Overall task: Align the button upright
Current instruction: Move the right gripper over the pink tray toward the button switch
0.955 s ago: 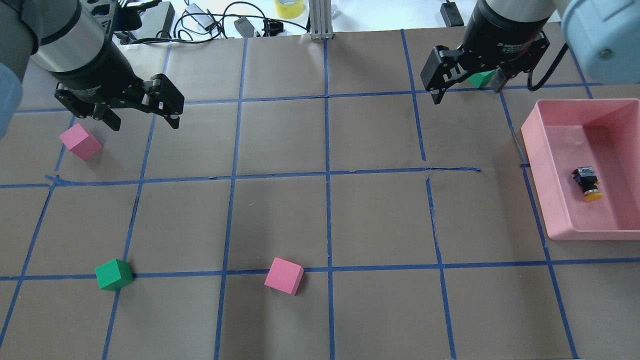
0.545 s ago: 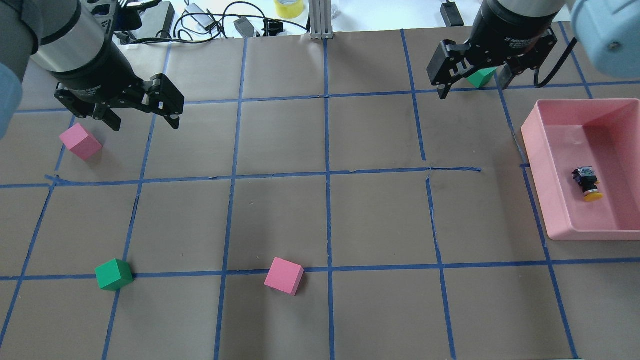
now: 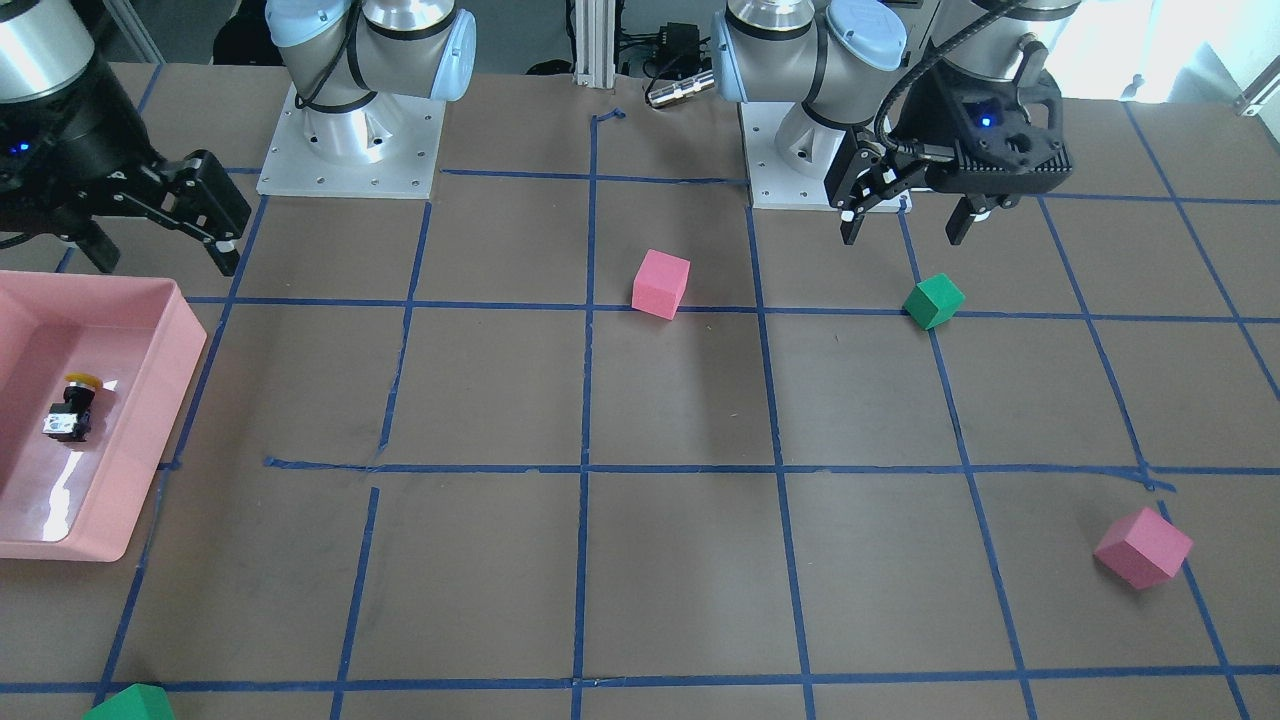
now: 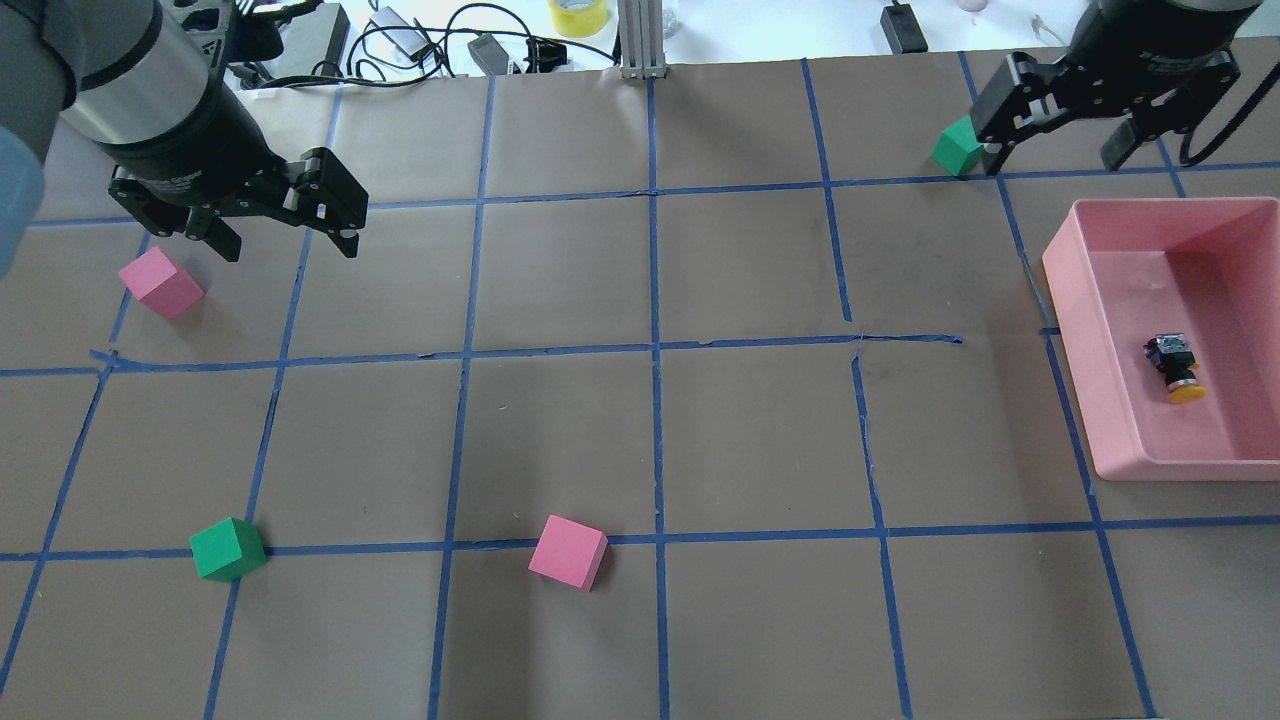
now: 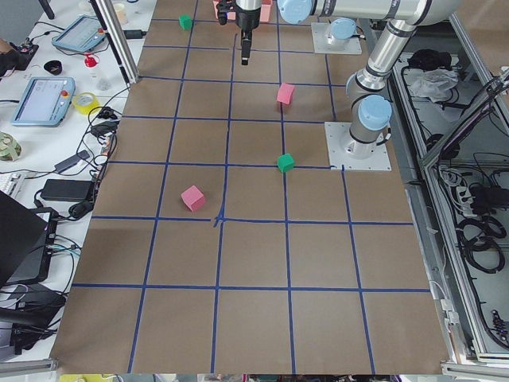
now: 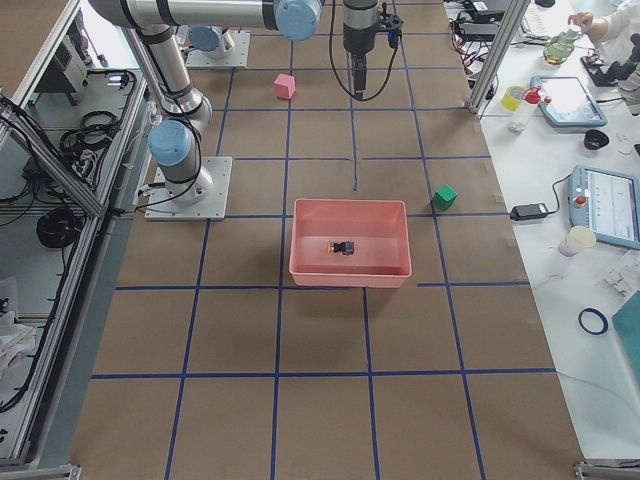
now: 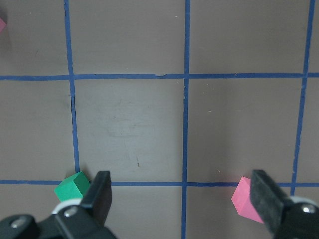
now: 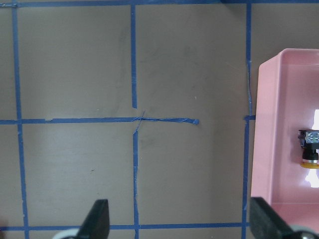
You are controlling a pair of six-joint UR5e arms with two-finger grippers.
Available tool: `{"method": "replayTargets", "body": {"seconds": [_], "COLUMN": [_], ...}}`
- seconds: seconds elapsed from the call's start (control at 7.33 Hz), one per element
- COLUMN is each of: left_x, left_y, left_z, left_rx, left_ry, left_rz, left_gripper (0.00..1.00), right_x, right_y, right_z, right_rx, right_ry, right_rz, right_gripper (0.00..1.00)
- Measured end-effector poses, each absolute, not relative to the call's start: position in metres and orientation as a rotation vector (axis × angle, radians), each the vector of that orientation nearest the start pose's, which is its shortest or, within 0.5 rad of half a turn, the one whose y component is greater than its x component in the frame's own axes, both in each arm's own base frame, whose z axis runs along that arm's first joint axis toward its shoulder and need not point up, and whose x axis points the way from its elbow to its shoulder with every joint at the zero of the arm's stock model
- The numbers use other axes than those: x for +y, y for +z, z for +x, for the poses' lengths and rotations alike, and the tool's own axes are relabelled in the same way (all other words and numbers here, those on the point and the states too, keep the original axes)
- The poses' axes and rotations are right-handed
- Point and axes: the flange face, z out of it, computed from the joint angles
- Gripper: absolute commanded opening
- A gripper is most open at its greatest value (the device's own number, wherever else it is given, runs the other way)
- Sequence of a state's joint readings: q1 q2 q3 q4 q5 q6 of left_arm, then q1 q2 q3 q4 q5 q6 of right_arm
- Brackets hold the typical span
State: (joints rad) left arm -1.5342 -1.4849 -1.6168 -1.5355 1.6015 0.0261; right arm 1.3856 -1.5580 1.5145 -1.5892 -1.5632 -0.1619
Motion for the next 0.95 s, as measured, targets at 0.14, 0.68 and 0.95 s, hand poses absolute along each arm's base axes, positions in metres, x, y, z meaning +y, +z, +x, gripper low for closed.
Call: {"method": "replayTargets", "body": {"seconds": [0.14, 0.68, 0.95], "left_x": [-0.467, -0.466, -0.466], "left_y": [0.51, 0.51, 0.51], "left_z": [-0.113, -0.113, -0.113], "left_rx": [3.106, 3.106, 3.106], "left_ry": [-0.115, -0.117, -0.118], "left_rz": [-0.018, -0.019, -0.019], "left_gripper": [1.0, 1.0, 1.0], "right_x": [-0.528, -0.559, -0.55], "right_y": [0.502, 0.449, 0.424], "right_z": [0.014, -0.084, -0.143], "right_rx": [3.144, 3.167, 3.162], "right_ry": [-0.091, -0.2, -0.152], "right_rz": [0.057, 0.131, 0.189], "right_gripper": [1.0, 1.0, 0.99]}}
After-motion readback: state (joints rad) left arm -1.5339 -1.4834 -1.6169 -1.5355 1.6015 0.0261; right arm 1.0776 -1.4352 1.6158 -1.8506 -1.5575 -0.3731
